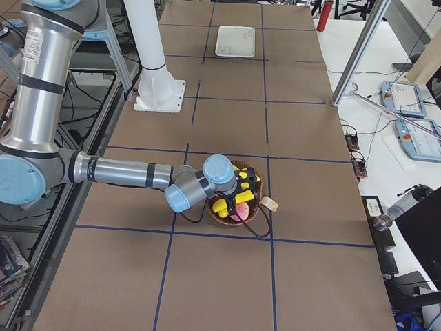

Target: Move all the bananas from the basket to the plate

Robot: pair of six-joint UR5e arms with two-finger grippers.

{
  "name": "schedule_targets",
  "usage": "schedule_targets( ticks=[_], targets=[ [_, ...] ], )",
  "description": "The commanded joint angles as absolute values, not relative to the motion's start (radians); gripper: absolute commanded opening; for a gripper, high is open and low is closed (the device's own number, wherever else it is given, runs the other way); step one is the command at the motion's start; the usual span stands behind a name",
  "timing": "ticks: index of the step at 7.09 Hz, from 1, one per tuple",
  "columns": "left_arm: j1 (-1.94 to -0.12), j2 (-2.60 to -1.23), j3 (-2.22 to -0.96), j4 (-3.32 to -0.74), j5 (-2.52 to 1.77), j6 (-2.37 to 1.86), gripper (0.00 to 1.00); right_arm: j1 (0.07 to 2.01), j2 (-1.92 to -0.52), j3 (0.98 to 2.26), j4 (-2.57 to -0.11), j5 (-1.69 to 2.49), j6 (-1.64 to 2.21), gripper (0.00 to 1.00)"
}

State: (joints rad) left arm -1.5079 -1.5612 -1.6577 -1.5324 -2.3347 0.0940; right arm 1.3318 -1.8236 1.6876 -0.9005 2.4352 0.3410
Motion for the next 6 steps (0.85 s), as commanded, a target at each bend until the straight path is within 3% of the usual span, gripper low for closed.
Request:
schedule_targets(
  ticks=[1, 4, 5, 6],
  targets=[
    [-1.508, -1.565, -1.661, -1.532, -2.335, 0.095, 1.0, 1.27, -1.821, 1.654, -0.899, 2.393, 0.347, 1.0],
    [-1.508, -1.568, -1.663, -1.532, -2.335, 0.098, 1.0, 1.258, -1.821, 1.64, -0.899, 2.398, 0.347, 0.98],
    [-1.508, -1.569, -1.663, -1.534, -2.333, 0.098, 1.0, 1.253, -1.816, 1.64, -0.899, 2.399, 0.347, 0.87],
    [-1.508, -1.569, -1.663, -1.534, -2.335, 0.098, 1.0, 1.247, -1.812, 1.64, -0.899, 2.396, 0.347, 0.64]
  ],
)
